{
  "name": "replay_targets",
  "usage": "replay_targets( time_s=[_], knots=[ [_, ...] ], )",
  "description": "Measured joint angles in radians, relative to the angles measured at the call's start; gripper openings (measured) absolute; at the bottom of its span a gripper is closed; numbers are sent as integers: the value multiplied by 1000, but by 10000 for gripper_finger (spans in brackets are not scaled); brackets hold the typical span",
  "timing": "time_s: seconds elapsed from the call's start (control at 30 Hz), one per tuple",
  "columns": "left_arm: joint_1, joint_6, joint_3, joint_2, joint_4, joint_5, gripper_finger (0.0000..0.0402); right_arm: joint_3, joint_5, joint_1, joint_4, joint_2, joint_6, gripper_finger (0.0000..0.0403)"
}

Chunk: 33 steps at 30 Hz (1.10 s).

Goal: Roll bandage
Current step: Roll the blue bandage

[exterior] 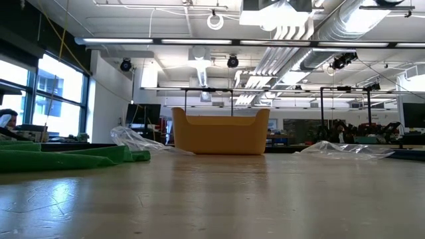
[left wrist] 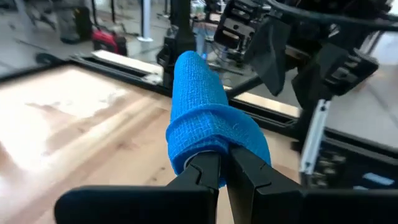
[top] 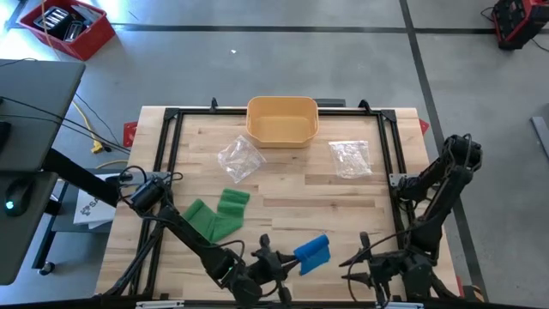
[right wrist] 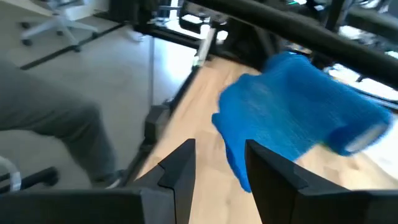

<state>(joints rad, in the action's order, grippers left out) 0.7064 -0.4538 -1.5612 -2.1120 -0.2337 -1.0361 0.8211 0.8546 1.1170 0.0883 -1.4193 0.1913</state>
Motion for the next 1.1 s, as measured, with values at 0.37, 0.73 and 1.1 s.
replay_targets(
  time_s=[0.37, 0.73, 1.1],
  knots=[
    [17, 70, 0, 0, -13, 118, 7, -1, 172, 0, 57, 0, 35, 130],
    [17, 99, 0, 0, -26, 117, 8, -1, 145, -80, 56, -1, 254, 130],
    [18, 161, 0, -2, -59, 159, 8, -2, -147, -145, 119, -1, 354, 130]
  ],
)
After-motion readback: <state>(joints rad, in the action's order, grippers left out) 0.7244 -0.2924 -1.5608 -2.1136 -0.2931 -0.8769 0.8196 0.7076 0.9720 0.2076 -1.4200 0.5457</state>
